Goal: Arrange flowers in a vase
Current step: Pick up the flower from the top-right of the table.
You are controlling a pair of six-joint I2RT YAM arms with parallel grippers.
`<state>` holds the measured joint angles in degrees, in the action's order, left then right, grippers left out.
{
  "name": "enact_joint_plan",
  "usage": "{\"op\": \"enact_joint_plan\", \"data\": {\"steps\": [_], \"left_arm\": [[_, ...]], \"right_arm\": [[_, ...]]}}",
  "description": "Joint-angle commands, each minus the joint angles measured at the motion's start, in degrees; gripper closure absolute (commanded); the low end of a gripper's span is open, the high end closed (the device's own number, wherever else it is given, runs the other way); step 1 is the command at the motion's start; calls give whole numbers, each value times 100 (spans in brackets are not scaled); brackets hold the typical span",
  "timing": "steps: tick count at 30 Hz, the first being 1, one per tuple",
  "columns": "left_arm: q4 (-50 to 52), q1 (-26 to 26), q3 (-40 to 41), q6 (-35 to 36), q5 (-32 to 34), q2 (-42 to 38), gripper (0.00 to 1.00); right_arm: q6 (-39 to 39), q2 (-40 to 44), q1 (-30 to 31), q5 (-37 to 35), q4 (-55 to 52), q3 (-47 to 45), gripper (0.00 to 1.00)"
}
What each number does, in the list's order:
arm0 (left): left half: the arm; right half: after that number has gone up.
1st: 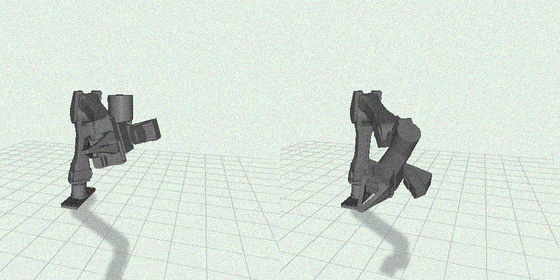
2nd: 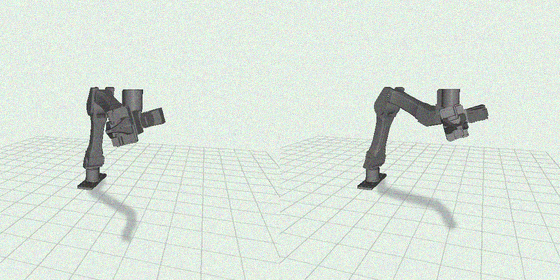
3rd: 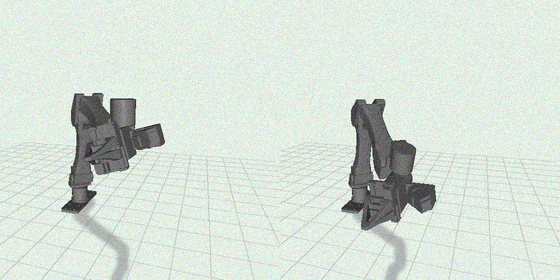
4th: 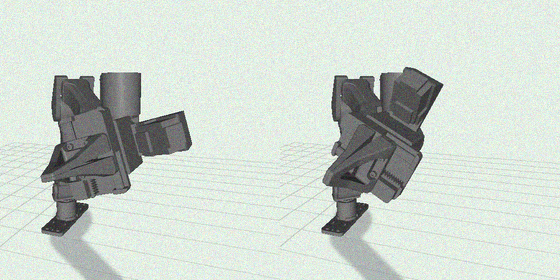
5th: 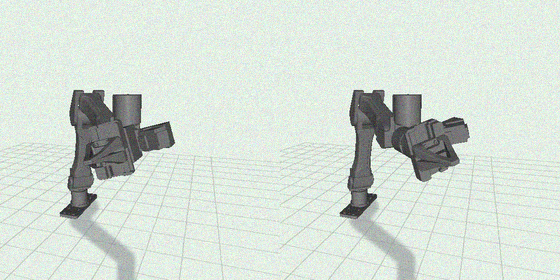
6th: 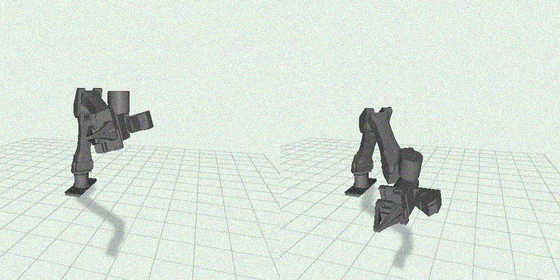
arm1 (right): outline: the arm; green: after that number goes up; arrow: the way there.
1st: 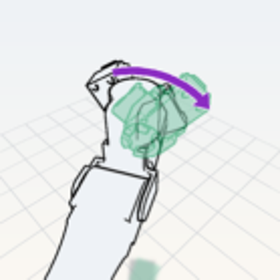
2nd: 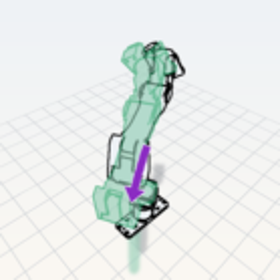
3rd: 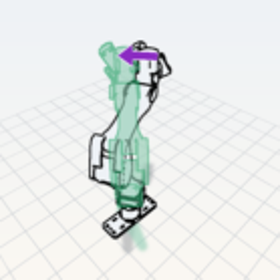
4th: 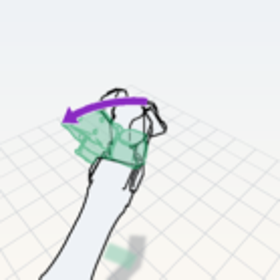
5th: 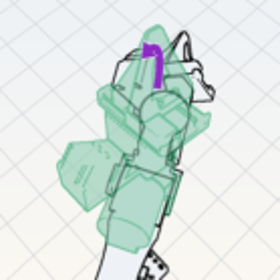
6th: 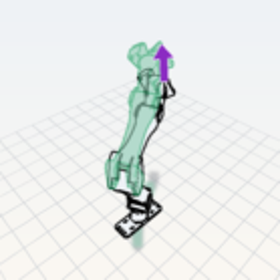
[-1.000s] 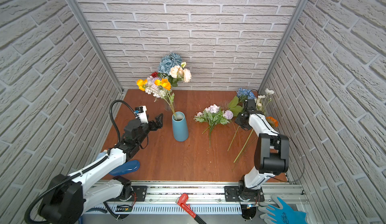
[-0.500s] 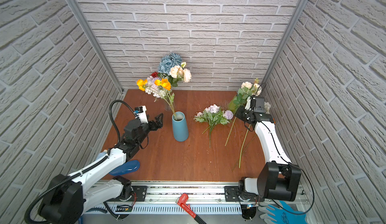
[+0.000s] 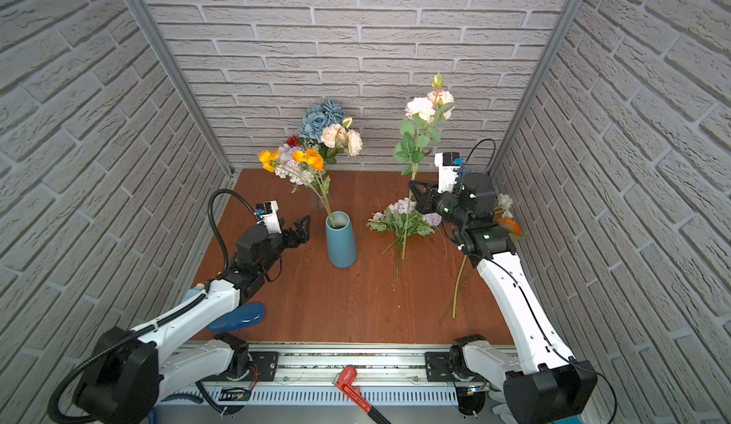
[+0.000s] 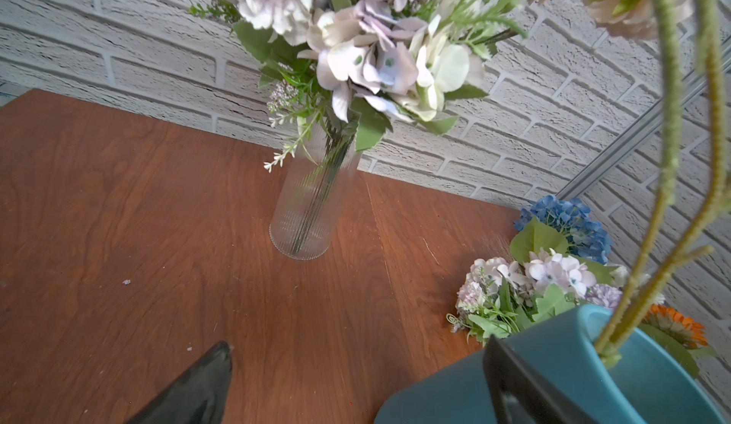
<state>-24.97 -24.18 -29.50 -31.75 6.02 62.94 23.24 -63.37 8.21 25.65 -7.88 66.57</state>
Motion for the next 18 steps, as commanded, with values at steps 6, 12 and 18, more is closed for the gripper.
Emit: {"op": "enact_joint_plan", "data": {"steps": [6,12,18], "left_arm": [[-3,-25,117,-50,-806,-298,2],[-652,-149,481,258,-2109,-419,2],[-1393,-717,730,1188,-2149,18,2]], "right_arm": [[-39,-429,455,350,2476,252,94],[151,-1121,781,564,3513,437,94],[-115,-1538,1282,473,3990,657,94]]}}
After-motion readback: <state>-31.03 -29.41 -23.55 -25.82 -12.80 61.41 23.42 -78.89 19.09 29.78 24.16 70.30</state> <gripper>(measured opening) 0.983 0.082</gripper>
